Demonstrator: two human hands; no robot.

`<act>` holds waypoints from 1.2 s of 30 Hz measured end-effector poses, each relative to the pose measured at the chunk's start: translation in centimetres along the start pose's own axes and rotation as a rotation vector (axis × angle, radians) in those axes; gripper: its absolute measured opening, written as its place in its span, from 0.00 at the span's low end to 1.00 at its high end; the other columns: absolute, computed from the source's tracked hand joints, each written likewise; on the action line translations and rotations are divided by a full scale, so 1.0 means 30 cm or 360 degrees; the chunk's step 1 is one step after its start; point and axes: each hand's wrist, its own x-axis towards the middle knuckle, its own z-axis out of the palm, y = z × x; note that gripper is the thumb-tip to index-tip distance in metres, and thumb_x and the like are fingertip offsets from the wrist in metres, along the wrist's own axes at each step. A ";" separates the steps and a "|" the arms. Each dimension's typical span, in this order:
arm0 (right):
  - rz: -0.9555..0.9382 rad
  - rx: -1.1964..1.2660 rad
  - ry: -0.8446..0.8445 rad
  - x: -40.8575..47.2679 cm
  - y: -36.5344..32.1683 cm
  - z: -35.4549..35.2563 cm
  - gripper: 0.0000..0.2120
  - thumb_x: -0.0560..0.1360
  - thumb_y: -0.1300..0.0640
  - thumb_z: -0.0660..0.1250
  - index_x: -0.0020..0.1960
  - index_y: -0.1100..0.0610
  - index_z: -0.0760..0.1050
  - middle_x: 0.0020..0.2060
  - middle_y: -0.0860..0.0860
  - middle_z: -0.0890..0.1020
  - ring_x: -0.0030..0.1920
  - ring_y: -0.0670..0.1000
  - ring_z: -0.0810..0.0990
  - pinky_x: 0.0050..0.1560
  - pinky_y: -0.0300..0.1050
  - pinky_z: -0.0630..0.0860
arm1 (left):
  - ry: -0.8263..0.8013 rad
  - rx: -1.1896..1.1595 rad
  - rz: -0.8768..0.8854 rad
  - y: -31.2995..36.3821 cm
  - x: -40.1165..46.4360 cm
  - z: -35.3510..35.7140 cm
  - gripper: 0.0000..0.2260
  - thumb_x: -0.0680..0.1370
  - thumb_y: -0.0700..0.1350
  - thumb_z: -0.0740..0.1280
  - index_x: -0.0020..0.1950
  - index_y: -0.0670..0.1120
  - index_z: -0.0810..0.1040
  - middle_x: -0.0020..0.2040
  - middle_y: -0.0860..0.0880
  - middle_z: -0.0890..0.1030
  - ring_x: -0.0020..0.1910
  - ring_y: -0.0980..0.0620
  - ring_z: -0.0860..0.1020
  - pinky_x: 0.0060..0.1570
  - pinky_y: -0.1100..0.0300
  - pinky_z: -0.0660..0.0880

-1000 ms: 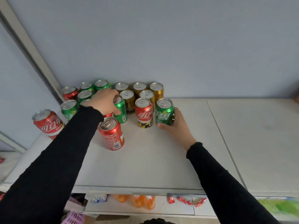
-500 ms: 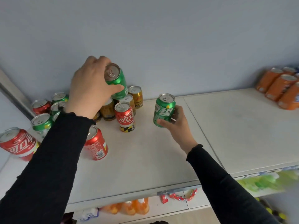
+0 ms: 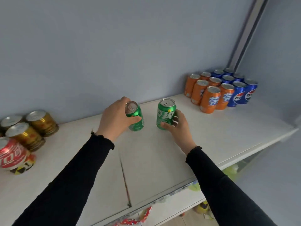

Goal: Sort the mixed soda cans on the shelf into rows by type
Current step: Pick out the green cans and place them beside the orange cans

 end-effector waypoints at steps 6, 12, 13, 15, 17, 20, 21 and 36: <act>-0.0034 -0.0138 -0.0098 0.283 0.107 -0.184 0.33 0.69 0.58 0.77 0.71 0.53 0.68 0.63 0.53 0.77 0.62 0.53 0.78 0.65 0.57 0.75 | -0.0001 0.0014 -0.0076 0.188 0.240 0.300 0.25 0.68 0.58 0.78 0.61 0.53 0.75 0.53 0.52 0.79 0.49 0.51 0.78 0.47 0.57 0.73; -0.0114 -0.0023 -0.0143 0.466 0.139 -0.178 0.35 0.73 0.64 0.72 0.76 0.55 0.62 0.68 0.53 0.75 0.68 0.51 0.75 0.71 0.54 0.71 | 0.0075 -0.0114 -0.0173 0.240 0.432 0.434 0.26 0.69 0.57 0.78 0.62 0.50 0.74 0.56 0.50 0.79 0.53 0.49 0.78 0.53 0.53 0.75; -0.0112 0.0001 -0.0147 0.483 0.136 -0.173 0.35 0.74 0.65 0.71 0.77 0.56 0.60 0.69 0.53 0.74 0.68 0.50 0.74 0.71 0.53 0.71 | 0.0111 -0.0131 -0.0192 0.241 0.450 0.447 0.26 0.70 0.57 0.78 0.63 0.50 0.74 0.56 0.50 0.79 0.54 0.49 0.78 0.55 0.52 0.75; -0.0102 0.0027 -0.0175 0.510 0.141 -0.164 0.38 0.76 0.68 0.69 0.79 0.57 0.55 0.72 0.54 0.72 0.70 0.49 0.72 0.72 0.48 0.69 | 0.0151 -0.0194 -0.0231 0.238 0.462 0.466 0.30 0.70 0.56 0.78 0.67 0.50 0.71 0.60 0.51 0.77 0.57 0.50 0.77 0.58 0.53 0.75; -0.0057 0.0020 -0.0176 0.525 0.154 -0.160 0.40 0.76 0.66 0.70 0.81 0.58 0.51 0.74 0.55 0.69 0.72 0.50 0.71 0.71 0.44 0.67 | 0.0136 -0.0353 -0.0271 0.224 0.441 0.490 0.35 0.69 0.52 0.80 0.70 0.51 0.67 0.62 0.53 0.77 0.58 0.53 0.76 0.57 0.58 0.74; -0.0025 -0.0043 -0.0113 0.538 0.166 -0.159 0.39 0.73 0.62 0.75 0.77 0.58 0.57 0.71 0.55 0.72 0.70 0.53 0.73 0.68 0.47 0.71 | 0.0101 -0.0515 -0.0369 0.188 0.389 0.545 0.32 0.70 0.46 0.80 0.68 0.50 0.67 0.60 0.53 0.79 0.55 0.55 0.78 0.49 0.68 0.72; -0.0034 -0.0088 -0.0083 0.547 0.172 -0.157 0.36 0.72 0.61 0.76 0.73 0.58 0.60 0.69 0.56 0.74 0.68 0.54 0.74 0.67 0.49 0.73 | 0.0114 -0.0529 -0.0399 0.180 0.383 0.564 0.30 0.70 0.46 0.80 0.66 0.49 0.69 0.60 0.52 0.80 0.54 0.56 0.78 0.47 0.70 0.72; -0.0096 -0.0252 0.0045 0.610 0.226 -0.113 0.39 0.74 0.61 0.70 0.79 0.53 0.54 0.76 0.54 0.67 0.76 0.55 0.65 0.74 0.58 0.66 | 0.0148 -0.0564 -0.0475 0.218 0.453 0.642 0.27 0.72 0.46 0.78 0.66 0.49 0.69 0.58 0.55 0.79 0.57 0.53 0.79 0.55 0.57 0.75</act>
